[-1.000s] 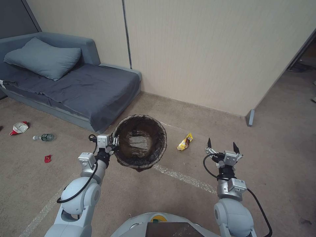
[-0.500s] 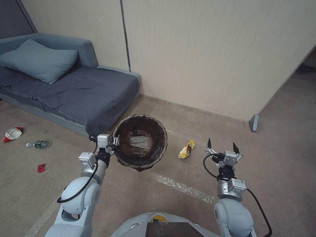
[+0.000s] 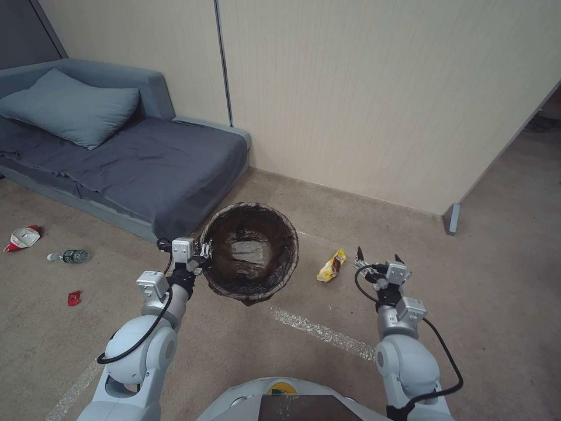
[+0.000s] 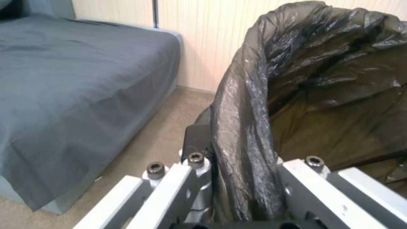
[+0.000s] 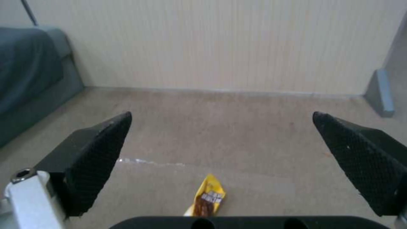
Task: Pick up the trash bin, then pick up the garbage from the floor and place it into the trash bin.
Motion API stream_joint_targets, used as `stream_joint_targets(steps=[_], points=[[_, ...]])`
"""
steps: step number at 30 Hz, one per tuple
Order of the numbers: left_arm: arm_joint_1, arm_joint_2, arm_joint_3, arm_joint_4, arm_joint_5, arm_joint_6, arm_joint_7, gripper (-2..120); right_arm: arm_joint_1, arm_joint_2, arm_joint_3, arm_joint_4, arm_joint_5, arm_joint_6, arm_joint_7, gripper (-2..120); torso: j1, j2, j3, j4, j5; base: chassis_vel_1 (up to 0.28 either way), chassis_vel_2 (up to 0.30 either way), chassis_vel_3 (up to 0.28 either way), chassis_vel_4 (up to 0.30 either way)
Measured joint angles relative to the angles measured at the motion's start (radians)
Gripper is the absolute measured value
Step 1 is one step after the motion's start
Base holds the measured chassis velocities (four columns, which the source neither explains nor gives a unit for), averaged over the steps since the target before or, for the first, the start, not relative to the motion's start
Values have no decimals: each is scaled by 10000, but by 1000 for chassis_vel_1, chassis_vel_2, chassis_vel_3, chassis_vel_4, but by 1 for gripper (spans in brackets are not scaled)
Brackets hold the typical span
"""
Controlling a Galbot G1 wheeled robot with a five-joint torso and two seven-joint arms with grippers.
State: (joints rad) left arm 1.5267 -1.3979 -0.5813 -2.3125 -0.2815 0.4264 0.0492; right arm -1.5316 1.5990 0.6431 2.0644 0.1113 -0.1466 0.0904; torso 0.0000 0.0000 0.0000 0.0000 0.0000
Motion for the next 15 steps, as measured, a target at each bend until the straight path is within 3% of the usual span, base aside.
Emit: stream_joint_targets(steps=[11,15], points=[[-35,73,-13,-174,-106,109,1,7,1185,-528,-142,-1046,321,-790,-18,100,0,0,1,0,0,0,0,0,0],[-41,75,-29,-259,-155,159,-13,7,1831,-907,-360,-1793,1245,-1474,110,100,0,0,1,0,1,0,0,0,0]])
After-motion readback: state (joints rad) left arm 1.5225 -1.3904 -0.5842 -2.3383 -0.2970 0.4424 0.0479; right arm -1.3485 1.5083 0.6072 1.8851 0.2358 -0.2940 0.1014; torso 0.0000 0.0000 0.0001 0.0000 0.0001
